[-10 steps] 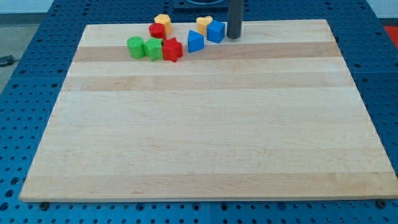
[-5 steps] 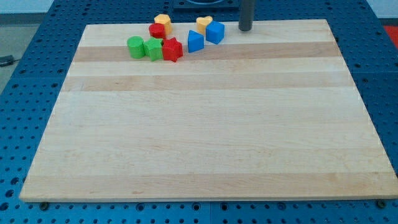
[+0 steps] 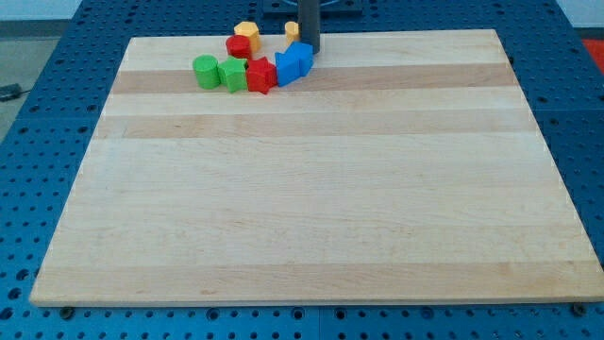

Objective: Push the blue cube into the blue triangle

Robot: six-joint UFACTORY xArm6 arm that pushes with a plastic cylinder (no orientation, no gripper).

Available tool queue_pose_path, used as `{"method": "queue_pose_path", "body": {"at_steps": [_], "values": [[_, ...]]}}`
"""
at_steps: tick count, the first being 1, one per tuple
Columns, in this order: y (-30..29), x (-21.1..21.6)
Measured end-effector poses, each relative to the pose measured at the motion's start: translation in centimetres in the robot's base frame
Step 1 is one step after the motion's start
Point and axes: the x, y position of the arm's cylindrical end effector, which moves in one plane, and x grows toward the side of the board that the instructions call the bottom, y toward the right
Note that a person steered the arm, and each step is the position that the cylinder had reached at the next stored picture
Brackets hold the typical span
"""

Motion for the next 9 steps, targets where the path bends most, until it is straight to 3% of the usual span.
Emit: {"method": "queue_pose_path", "body": {"at_steps": [2,3,5,9], "values": [[0.9,0.0],[6.8,1.3],[4.1,3.5],[0.5,2.2]]}}
